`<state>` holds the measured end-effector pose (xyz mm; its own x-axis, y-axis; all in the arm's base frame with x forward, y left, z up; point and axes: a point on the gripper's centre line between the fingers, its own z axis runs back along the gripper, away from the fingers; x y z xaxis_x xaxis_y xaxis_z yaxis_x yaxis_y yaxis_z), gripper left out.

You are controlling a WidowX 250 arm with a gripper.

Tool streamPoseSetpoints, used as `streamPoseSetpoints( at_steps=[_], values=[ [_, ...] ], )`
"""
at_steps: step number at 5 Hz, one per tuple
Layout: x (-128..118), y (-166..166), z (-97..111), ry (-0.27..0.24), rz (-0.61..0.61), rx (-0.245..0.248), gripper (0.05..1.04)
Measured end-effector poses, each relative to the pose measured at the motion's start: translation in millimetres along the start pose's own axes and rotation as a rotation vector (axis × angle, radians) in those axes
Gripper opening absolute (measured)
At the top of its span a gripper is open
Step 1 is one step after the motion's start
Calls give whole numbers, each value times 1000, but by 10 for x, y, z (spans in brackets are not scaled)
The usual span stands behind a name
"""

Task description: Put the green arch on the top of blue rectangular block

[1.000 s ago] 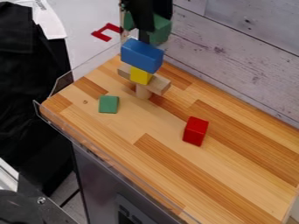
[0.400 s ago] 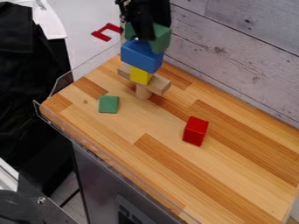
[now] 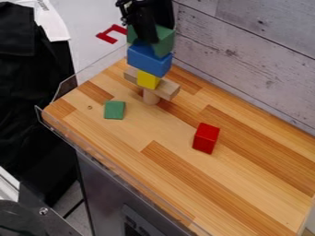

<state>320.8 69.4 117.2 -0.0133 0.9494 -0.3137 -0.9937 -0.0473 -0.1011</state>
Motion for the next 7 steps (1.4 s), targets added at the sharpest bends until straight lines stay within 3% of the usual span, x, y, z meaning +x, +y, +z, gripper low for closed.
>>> streamPoseSetpoints(
  at_steps=[2, 3, 4, 5, 6, 7],
  values=[
    [8, 6, -37, 11, -8, 25, 595],
    [24, -8, -68, 16, -17, 45, 893],
    [17, -5, -61, 20, -20, 48, 1009],
    [25, -32, 41, 5, -45, 58, 1001],
    [23, -85, 267, -62, -108, 95, 999],
    [-168, -113, 457, -175, -220, 194, 999]
  ],
)
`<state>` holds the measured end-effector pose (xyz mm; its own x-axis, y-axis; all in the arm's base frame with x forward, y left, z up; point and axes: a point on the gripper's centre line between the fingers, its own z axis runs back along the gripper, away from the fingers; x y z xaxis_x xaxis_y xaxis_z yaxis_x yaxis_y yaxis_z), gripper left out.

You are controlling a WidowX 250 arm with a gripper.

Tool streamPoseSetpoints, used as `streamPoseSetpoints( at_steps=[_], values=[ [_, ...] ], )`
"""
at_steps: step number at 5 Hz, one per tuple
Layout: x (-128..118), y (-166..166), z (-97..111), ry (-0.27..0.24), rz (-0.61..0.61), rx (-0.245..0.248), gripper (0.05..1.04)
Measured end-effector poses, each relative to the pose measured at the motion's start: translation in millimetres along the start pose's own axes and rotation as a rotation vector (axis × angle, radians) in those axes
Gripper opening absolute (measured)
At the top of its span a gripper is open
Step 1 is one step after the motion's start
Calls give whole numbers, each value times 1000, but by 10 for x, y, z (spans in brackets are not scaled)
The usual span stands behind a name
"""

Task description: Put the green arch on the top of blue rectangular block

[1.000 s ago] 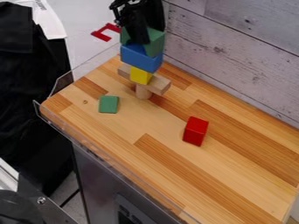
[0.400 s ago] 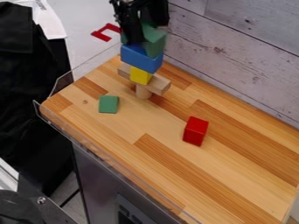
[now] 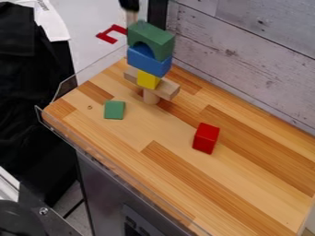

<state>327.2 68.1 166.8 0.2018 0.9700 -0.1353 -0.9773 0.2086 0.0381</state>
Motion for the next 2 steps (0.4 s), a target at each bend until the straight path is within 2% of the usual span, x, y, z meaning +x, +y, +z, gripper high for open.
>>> streamPoseSetpoints(
  at_steps=[1, 2],
  values=[
    [-409, 28, -3, -86, -228, 94, 999],
    [-834, 148, -228, -50, -480, 58, 999]
  ],
)
